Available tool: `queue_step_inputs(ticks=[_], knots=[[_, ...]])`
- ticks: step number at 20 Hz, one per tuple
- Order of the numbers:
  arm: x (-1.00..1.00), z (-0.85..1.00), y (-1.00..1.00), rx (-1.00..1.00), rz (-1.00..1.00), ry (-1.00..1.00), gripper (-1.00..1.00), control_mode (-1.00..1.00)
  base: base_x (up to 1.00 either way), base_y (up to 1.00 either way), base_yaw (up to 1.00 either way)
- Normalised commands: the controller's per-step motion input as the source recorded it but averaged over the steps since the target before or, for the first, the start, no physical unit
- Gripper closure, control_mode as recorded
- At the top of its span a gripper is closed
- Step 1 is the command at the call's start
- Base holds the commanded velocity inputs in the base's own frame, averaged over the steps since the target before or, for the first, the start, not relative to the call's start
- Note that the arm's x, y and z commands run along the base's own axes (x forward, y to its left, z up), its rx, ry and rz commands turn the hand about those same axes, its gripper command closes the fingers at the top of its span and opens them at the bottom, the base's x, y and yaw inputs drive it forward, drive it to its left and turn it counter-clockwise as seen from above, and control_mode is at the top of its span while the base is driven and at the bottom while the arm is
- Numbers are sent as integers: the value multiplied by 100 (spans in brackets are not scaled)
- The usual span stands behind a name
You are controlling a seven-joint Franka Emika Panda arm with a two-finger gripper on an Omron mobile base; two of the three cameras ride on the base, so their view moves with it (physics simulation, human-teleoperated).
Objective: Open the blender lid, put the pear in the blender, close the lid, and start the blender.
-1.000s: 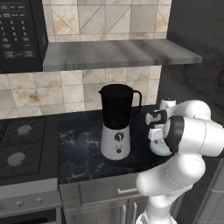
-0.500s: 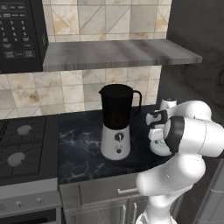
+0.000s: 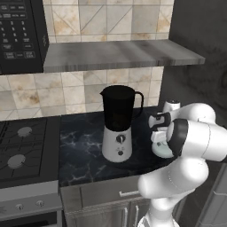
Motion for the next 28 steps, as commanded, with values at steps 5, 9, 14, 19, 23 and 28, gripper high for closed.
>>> queue_step_inputs(ticks=[5,9,14,19,23,28], knots=[[-18,-27,0,0,0,-4,100,-100,0,0,0],[-18,-19,0,0,0,-10,100,-100,0,0,0],[-20,-17,1,0,0,-14,100,-100,0,0,0],[-13,-4,5,0,0,-17,100,-100,0,0,0],[0,56,1,0,0,-11,100,-100,0,0,0],[0,96,5,-4,0,-11,100,-100,0,0,0]])
